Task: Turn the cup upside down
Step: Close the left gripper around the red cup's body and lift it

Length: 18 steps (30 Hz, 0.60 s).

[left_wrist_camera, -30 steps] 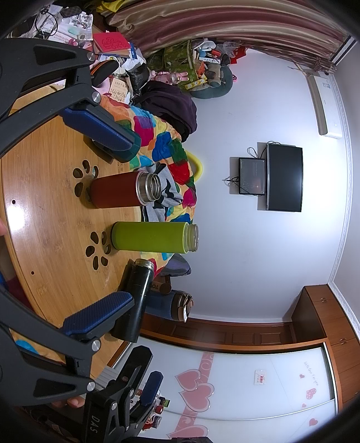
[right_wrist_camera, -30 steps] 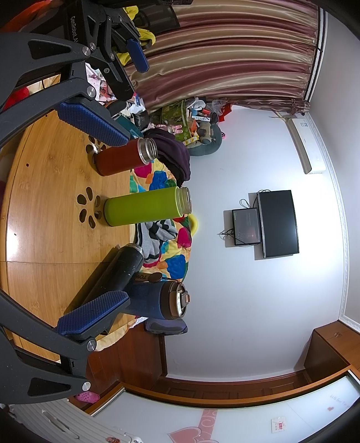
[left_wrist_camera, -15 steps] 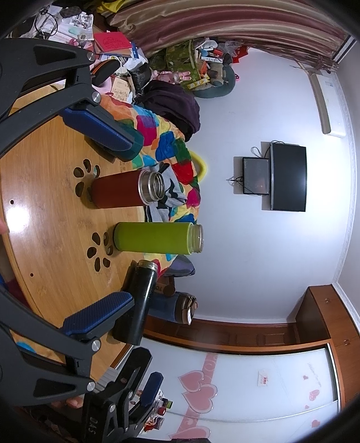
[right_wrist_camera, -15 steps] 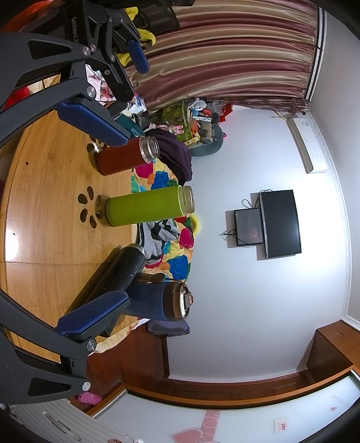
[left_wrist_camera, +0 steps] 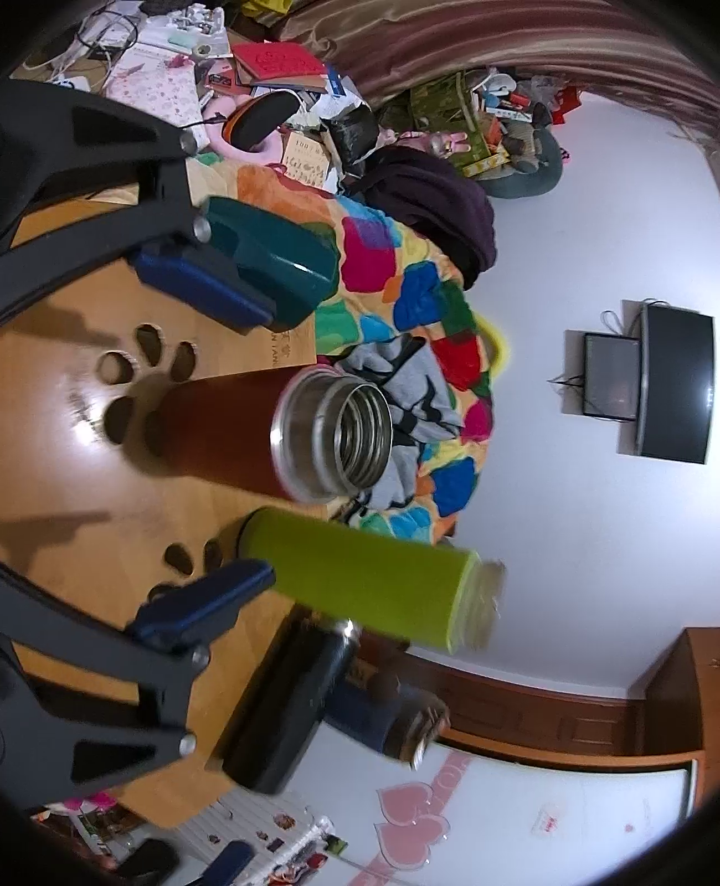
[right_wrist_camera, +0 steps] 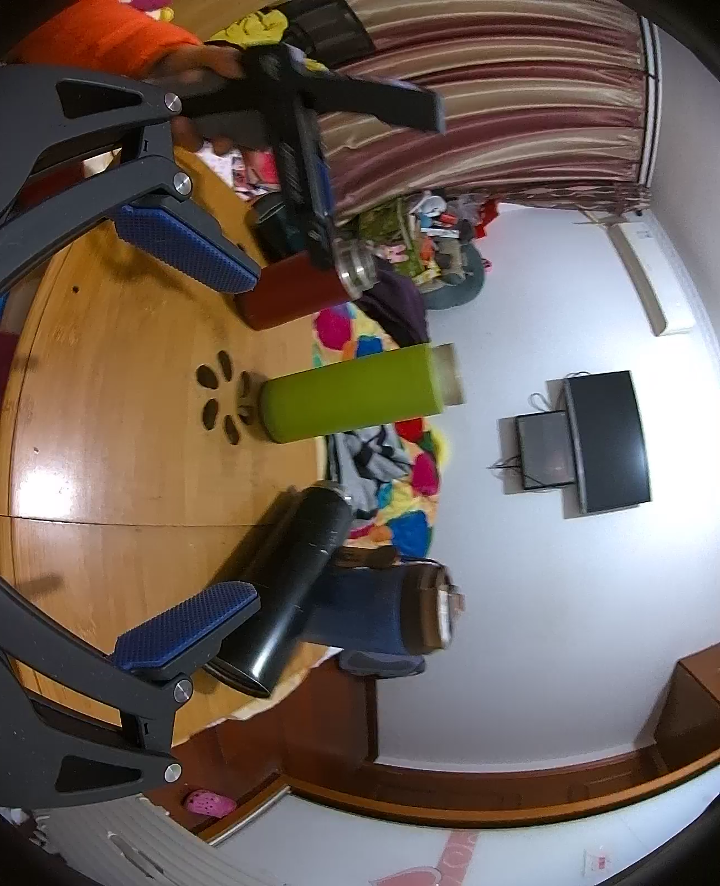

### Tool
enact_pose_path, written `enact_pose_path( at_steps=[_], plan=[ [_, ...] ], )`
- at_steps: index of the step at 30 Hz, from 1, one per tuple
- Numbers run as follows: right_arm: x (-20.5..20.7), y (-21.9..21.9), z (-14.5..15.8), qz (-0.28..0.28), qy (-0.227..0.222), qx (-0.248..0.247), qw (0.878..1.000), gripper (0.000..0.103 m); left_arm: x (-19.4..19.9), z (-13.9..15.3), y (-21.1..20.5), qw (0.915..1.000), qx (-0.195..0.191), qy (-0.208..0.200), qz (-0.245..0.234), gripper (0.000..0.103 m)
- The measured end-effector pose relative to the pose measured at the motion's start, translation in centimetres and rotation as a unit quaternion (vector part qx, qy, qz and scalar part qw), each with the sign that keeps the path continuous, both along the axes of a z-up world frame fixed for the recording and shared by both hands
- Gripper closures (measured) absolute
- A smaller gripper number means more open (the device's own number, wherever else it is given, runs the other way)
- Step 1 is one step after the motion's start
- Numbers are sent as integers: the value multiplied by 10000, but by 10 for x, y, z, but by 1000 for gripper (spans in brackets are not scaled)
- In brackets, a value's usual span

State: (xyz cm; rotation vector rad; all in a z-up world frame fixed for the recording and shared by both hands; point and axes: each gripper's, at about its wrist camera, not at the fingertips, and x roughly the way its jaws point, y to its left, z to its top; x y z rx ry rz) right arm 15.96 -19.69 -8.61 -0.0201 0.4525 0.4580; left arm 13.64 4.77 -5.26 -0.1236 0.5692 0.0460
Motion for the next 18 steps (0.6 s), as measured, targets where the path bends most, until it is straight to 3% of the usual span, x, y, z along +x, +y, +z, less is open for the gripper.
enact_pose_path(
  at_steps=[5,12,18],
  plan=[
    [10,3,-13,41,235,-49,9997,0,29,-13,2,9998,-21,213,-45,40],
    [18,10,-31,153,366,-163,9991,0,28,-15,0,9996,-19,216,-153,41],
    [15,18,-41,411,317,-199,9985,0,3,-12,-21,9956,-295,256,-856,41]
  ],
)
